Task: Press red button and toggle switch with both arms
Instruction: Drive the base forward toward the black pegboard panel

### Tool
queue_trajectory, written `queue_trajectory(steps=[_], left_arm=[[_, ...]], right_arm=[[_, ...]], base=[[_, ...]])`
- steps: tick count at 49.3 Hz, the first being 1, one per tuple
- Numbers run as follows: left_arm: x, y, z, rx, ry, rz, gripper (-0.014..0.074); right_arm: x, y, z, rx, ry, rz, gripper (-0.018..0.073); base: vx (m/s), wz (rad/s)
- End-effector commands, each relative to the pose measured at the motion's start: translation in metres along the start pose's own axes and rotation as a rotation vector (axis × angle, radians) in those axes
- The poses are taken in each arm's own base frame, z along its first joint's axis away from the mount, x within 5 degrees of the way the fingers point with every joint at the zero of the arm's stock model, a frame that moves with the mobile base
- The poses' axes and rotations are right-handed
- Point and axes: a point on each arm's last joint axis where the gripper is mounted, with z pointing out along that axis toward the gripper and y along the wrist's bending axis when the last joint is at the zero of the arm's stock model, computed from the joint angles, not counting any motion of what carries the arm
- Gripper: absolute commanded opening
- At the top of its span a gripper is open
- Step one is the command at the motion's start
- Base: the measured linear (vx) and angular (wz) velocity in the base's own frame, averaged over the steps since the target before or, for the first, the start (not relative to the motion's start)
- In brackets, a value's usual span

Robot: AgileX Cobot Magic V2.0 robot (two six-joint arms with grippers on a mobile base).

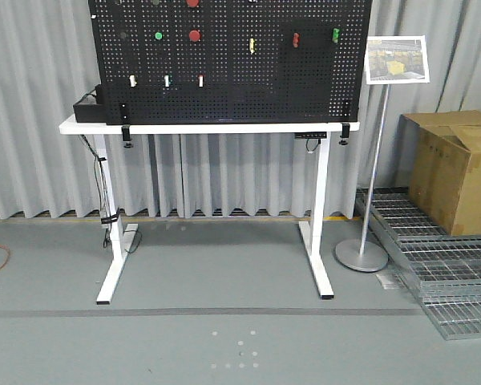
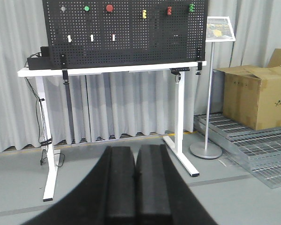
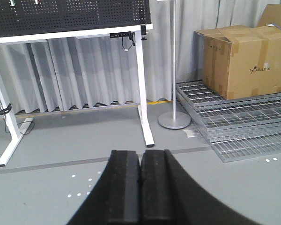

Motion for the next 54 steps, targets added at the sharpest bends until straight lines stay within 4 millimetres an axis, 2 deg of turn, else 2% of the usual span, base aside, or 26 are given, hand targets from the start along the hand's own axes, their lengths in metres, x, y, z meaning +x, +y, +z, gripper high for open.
queue_trajectory(steps=[1,25,54], left_arm=[[0.0033,0.0004,-0.0005,-0.005,-0.063,-0.009,0.0002],[0.0033,0.0004,-0.0005,-0.005,-0.063,-0.009,0.0002],[0.0033,0.0004,-0.0005,-0.005,-0.063,-0.009,0.0002]], right_arm=[[-0.0046,0.0008,-0.0007,-0.008,-0.088,-0.007,-0.0003],[-0.0046,0.0008,-0.0007,-0.008,-0.088,-0.007,-0.0003],[-0.0046,0.0008,-0.0007,-0.008,-0.088,-0.007,-0.0003]], base=[[0.05,0.02],[0.21,-0.02],[0.47,0.03]])
